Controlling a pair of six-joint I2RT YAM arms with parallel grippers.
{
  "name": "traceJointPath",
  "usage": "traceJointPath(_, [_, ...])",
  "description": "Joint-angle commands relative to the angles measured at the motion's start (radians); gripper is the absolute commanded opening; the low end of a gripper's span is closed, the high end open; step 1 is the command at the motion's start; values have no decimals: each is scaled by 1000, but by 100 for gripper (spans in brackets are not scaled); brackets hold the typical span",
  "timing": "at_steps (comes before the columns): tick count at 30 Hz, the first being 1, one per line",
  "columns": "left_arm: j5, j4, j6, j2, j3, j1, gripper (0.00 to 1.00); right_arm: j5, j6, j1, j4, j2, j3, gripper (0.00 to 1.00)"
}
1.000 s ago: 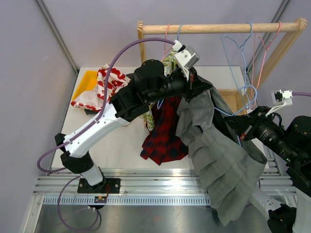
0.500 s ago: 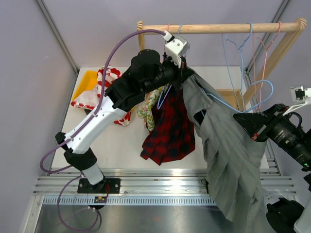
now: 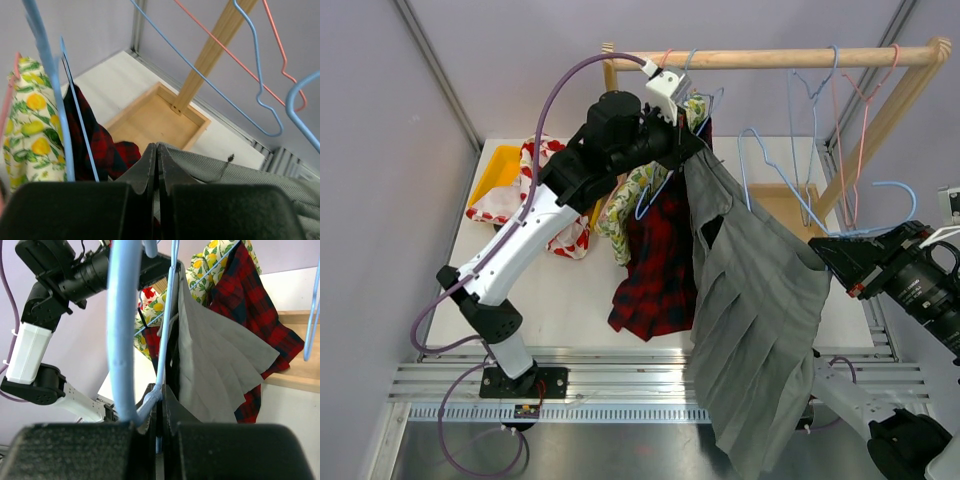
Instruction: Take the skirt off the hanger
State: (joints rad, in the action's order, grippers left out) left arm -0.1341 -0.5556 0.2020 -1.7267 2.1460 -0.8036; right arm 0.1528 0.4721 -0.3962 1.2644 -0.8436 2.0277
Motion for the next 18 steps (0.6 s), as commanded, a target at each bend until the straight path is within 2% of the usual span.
traceJointPath(1, [-27,123,36,99,-81,-15,0,27,17,-6,-40,12,-12,0])
traceJointPath(5, [-3,50,-15,122,-100,-166,0,-67,-32,-6,-174,-34,-32,0])
traceJointPath(6, [16,21,-24,125,-106,-242,0,-97,-39,-7,-193,-49,-29,0])
traceJointPath(10, [131,5,-40,148,-158,-415,0,-147,-75,-6,-316,-127,-43,0])
traceJointPath(15, [214,114,39,243,-380,-584,0,-237,-118,-6,-405,-236,-47,0])
traceJointPath(18, [356,91,57,305,-477,-670,0,-297,-162,-6,-386,-320,11,0])
